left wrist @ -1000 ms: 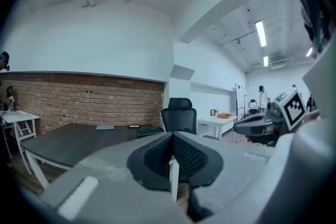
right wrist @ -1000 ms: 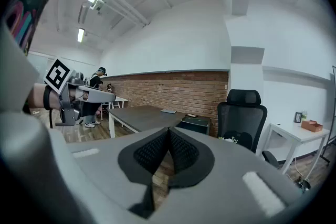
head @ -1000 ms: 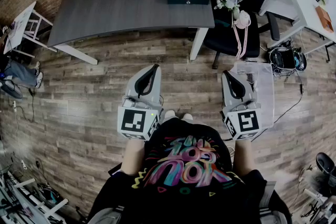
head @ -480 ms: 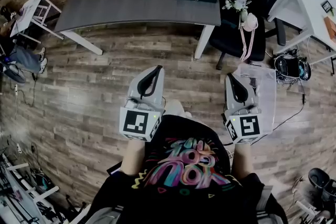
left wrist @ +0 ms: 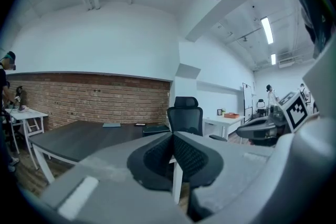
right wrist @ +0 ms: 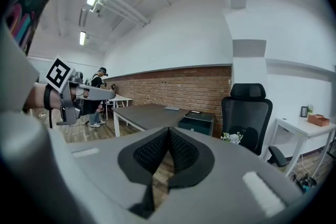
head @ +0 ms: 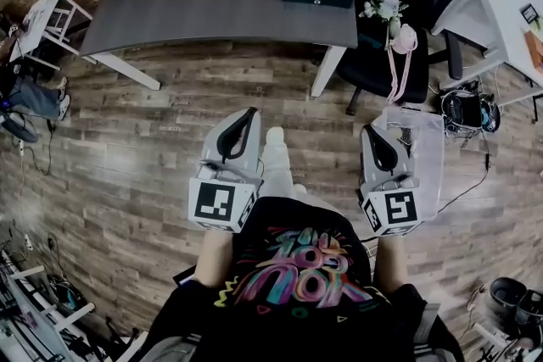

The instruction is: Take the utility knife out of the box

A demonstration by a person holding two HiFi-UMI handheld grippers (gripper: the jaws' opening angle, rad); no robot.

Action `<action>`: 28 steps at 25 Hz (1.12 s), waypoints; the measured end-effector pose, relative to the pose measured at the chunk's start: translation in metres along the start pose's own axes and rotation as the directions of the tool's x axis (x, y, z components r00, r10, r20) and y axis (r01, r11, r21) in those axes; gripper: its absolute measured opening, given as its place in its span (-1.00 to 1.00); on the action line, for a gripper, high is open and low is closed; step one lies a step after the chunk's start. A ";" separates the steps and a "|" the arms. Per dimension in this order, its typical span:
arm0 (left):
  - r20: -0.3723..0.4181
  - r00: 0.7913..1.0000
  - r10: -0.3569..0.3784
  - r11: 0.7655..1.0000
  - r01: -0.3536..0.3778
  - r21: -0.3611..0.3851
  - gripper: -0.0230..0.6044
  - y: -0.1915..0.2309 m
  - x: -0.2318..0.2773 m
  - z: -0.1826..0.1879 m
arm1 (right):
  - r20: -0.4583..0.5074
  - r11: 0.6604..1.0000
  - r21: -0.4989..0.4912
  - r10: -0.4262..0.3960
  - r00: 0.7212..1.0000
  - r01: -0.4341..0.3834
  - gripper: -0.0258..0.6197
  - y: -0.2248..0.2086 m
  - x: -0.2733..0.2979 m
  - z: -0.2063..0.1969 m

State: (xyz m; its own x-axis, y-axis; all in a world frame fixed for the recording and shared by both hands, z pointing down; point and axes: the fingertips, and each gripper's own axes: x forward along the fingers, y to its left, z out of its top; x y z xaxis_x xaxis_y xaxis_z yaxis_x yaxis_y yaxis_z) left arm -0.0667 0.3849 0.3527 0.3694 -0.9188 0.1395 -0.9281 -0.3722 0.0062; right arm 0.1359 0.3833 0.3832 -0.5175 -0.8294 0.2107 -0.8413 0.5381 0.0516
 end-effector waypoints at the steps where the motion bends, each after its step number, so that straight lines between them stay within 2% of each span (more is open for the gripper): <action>1: 0.001 1.000 -0.003 1.000 0.003 0.002 -0.93 0.005 0.006 0.000 | -0.002 1.000 -0.002 0.001 1.000 -0.001 -0.92 -0.002 0.007 0.001; 10: 0.004 0.999 -0.033 0.999 0.033 0.015 -0.93 0.075 0.101 0.019 | 0.000 1.000 -0.003 0.005 1.000 -0.005 -0.92 -0.028 0.118 0.026; 15: 0.002 0.999 -0.053 0.999 0.053 -0.005 -0.93 0.111 0.161 0.033 | 0.003 1.000 -0.008 -0.006 1.000 0.006 -0.92 -0.052 0.185 0.045; 22: -0.024 0.997 -0.067 0.997 0.066 -0.026 -0.93 0.151 0.211 0.037 | -0.023 0.998 0.014 -0.056 0.998 0.056 -0.92 -0.078 0.237 0.053; 28: -0.045 0.993 -0.108 0.994 0.106 -0.041 -0.93 0.174 0.235 0.032 | -0.022 0.995 0.018 -0.095 0.995 0.096 -0.92 -0.079 0.262 0.059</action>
State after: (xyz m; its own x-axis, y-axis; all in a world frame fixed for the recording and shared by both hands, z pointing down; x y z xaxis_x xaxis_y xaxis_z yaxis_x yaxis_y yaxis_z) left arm -0.1397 0.0999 0.3549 0.4645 -0.8665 0.1829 -0.8850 -0.4615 0.0612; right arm 0.0576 0.1150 0.3766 -0.4314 -0.8734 0.2259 -0.8897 0.4534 0.0539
